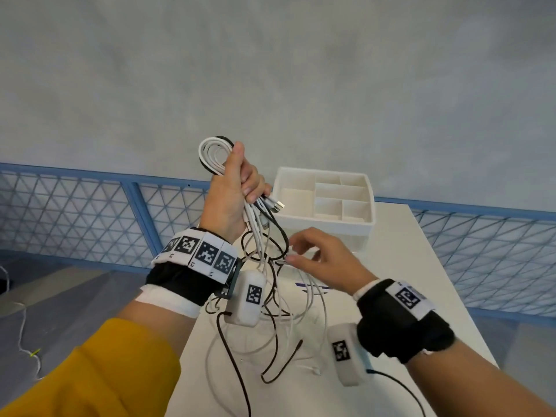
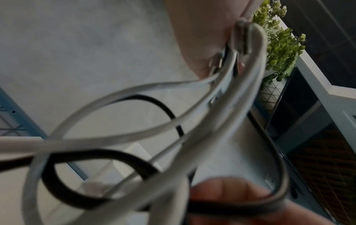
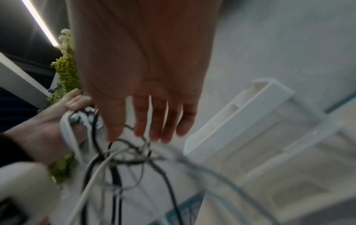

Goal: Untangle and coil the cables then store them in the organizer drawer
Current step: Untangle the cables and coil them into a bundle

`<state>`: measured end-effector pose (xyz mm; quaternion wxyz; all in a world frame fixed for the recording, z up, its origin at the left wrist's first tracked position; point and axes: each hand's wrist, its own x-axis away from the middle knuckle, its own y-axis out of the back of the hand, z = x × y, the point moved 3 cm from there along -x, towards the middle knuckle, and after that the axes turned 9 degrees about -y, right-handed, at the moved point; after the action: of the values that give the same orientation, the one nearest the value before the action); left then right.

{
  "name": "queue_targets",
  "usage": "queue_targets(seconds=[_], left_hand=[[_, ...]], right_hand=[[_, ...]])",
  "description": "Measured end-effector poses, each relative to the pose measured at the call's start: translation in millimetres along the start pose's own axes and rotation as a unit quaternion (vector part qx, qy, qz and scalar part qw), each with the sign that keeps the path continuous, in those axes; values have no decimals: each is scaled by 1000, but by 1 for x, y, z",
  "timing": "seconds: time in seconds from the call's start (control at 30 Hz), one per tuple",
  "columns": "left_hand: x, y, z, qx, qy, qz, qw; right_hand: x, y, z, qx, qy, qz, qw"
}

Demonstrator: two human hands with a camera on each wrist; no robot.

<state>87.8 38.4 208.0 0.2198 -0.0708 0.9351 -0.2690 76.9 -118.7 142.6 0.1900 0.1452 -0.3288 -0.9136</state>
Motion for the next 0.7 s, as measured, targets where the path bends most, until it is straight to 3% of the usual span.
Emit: queue_targets(seconds=[0.1, 0.23, 0.33, 0.5, 0.57, 0.63, 0.7], left_hand=[[2, -2, -5, 6, -9, 4, 1000], [5, -2, -6, -10, -20, 11, 1000], [7, 5, -4, -31, -22, 6, 999], [3, 35, -4, -11, -19, -43, 999], [3, 47, -4, -4, -17, -62, 998], [4, 57, -4, -7, -12, -80, 997], [5, 64, -2, -8, -5, -97, 995]], right_hand=[[-4, -9, 12, 12, 71, -104, 992], [-12, -19, 17, 57, 56, -59, 995], [-11, -10, 20, 45, 51, -63, 996], [0, 36, 6, -174, -32, -107, 978], [5, 57, -10, -272, -60, -136, 951], [10, 78, -28, -392, -74, -159, 903], [16, 97, -44, -432, -77, -182, 880]])
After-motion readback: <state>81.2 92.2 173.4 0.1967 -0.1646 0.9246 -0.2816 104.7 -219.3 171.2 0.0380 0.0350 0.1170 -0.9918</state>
